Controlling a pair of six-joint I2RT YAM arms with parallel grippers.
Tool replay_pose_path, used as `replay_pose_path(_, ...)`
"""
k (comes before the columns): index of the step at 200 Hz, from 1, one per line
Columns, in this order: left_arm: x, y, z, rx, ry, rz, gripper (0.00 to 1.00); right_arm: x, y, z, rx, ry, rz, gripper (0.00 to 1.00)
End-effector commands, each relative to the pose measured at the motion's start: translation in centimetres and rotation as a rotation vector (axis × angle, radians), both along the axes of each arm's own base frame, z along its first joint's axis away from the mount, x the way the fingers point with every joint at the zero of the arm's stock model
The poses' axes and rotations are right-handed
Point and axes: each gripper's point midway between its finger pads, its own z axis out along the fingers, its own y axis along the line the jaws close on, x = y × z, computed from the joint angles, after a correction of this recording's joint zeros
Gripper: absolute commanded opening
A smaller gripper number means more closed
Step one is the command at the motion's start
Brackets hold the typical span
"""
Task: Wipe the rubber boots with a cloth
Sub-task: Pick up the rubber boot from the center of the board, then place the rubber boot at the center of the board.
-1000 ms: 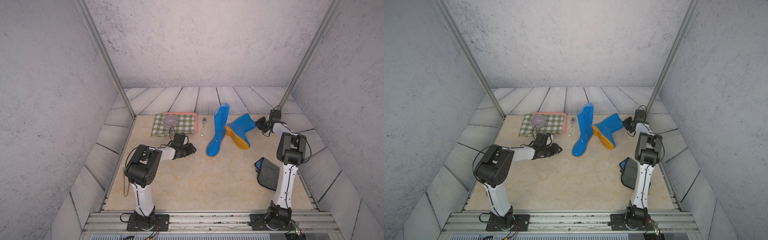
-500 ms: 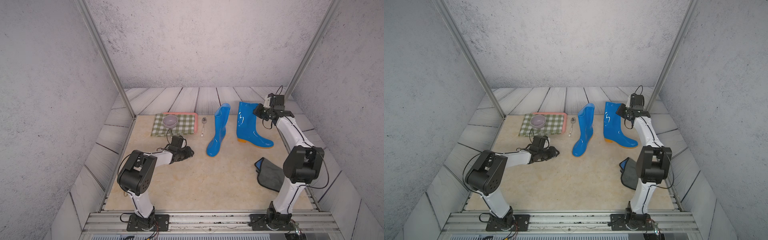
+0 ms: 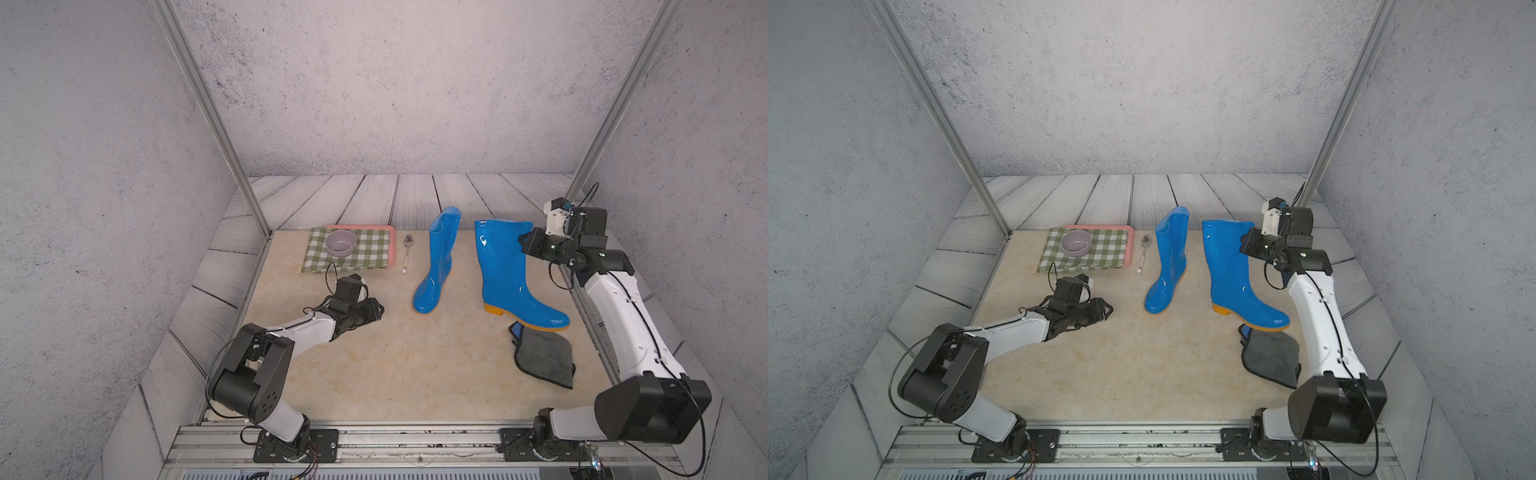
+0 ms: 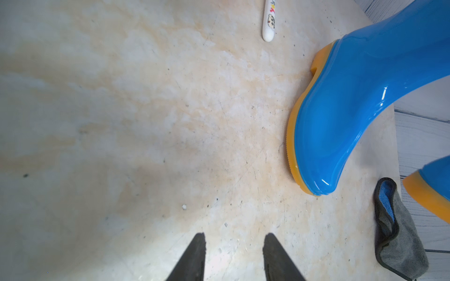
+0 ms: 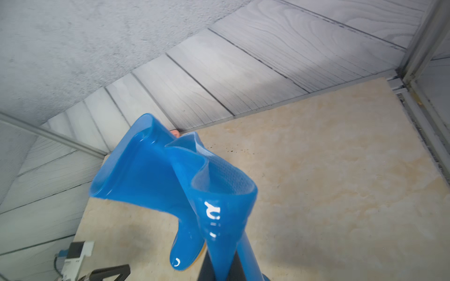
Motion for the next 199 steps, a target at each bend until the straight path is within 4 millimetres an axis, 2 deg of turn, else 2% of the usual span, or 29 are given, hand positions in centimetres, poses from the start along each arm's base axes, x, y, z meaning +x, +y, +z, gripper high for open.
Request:
replay_pose_path(1, -0.9, 0.4, 0.3, 0.027, -0.013, -0.004, 0.43, -3.2, 2.7, 2.9, 0.040, -0.081, 0.165, 0.00)
replay_pose_path(57, -1.4, 0.4, 1.0, 0.025, -0.034, -0.004, 0.43, -8.3, 6.5, 2.4, 0.183, -0.016, 0.411, 0.00)
replay_pose_path(125, -1.8, 0.8, 1.7, 0.035, -0.058, 0.005, 0.43, -10.9, 8.6, 0.1, 0.298, 0.133, 0.554, 0.00)
replay_pose_path(164, -1.7, 1.9, 2.4, 0.067, -0.093, 0.046, 0.44, -13.0, 10.5, -2.5, 0.285, 0.248, 0.604, 0.00)
replay_pose_path(199, -1.8, 2.4, 2.8, 0.075, -0.105, 0.066, 0.51, -15.3, 12.6, -4.6, 0.250, 0.326, 0.683, 0.00)
